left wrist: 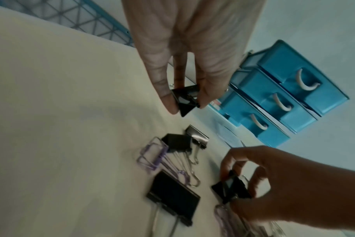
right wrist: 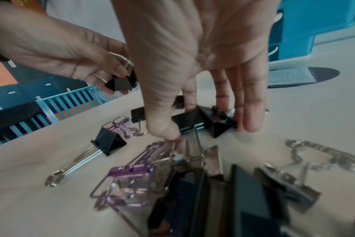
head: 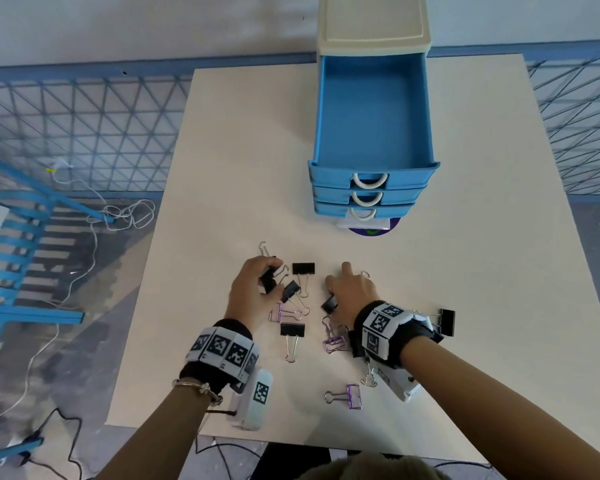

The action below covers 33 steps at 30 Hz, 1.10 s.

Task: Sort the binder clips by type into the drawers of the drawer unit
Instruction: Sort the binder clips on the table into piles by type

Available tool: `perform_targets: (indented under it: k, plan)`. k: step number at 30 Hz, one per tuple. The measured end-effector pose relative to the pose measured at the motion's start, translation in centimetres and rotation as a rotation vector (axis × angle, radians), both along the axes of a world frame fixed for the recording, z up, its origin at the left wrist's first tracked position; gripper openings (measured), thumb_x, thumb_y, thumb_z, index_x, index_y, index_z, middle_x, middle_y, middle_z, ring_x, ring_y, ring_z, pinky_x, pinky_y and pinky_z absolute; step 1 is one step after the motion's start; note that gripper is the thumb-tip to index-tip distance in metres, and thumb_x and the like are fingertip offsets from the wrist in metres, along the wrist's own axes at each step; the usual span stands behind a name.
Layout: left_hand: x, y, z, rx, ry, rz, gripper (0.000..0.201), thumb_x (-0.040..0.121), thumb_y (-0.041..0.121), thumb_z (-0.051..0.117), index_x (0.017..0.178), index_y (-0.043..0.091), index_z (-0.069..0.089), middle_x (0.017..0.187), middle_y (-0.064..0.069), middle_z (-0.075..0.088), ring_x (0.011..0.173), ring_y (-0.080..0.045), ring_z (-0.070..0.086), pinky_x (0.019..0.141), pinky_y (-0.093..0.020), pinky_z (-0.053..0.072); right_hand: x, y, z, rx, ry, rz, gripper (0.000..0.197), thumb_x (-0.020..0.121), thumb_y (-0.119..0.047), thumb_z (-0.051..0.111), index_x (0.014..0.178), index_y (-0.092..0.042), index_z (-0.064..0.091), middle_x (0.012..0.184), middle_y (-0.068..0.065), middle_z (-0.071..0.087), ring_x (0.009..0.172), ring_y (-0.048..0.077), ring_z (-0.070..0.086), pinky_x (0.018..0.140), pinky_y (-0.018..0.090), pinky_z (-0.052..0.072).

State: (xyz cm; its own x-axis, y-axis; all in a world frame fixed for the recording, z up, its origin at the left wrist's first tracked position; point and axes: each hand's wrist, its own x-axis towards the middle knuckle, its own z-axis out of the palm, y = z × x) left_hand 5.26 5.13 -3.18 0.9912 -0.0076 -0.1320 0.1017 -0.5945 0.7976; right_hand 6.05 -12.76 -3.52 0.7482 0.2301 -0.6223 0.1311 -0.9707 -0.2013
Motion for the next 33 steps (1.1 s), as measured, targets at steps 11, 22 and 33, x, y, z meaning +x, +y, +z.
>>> perform_targets:
  k: [11, 22, 33]
  plan:
    - [-2.6, 5.8, -0.9, 0.447, 0.218, -0.011, 0.037, 0.077, -0.003, 0.056, 0.11, 0.012, 0.057, 0.123, -0.009, 0.051, 0.098, -0.033, 0.057, 0.079, -0.038, 0.048, 1.2, 0.1, 1.2, 0.131, -0.119, -0.24, 0.043, 0.069, -0.028, 0.065, 0.106, -0.013, 0.05, 0.113, 0.013, 0.042, 0.095, 0.035, 0.054, 0.072, 0.036, 0.046]
    - [-5.6, 7.7, -1.2, 0.602, 0.357, -0.051, 0.049, 0.086, 0.007, 0.049, 0.132, 0.023, 0.041, 0.151, -0.006, 0.023, 0.105, -0.031, 0.056, 0.084, -0.038, 0.051, 2.4, 12.6, 1.9, 0.277, -0.183, 0.096, 0.046, 0.076, -0.025, 0.062, 0.117, -0.012, 0.045, 0.122, 0.015, 0.04, 0.101, 0.035, 0.05, 0.071, 0.036, 0.044]
    - [-5.5, 7.1, 1.2, 0.405, 0.233, 0.076, 0.036, 0.083, 0.002, 0.054, 0.118, 0.009, 0.051, 0.131, -0.01, 0.044, 0.103, -0.031, 0.056, 0.075, -0.035, 0.048, 2.1, 12.6, 0.6, 0.382, -0.136, 0.048, 0.046, 0.085, -0.013, 0.051, 0.129, -0.018, 0.04, 0.13, 0.012, 0.043, 0.11, 0.031, 0.05, 0.089, 0.041, 0.046]
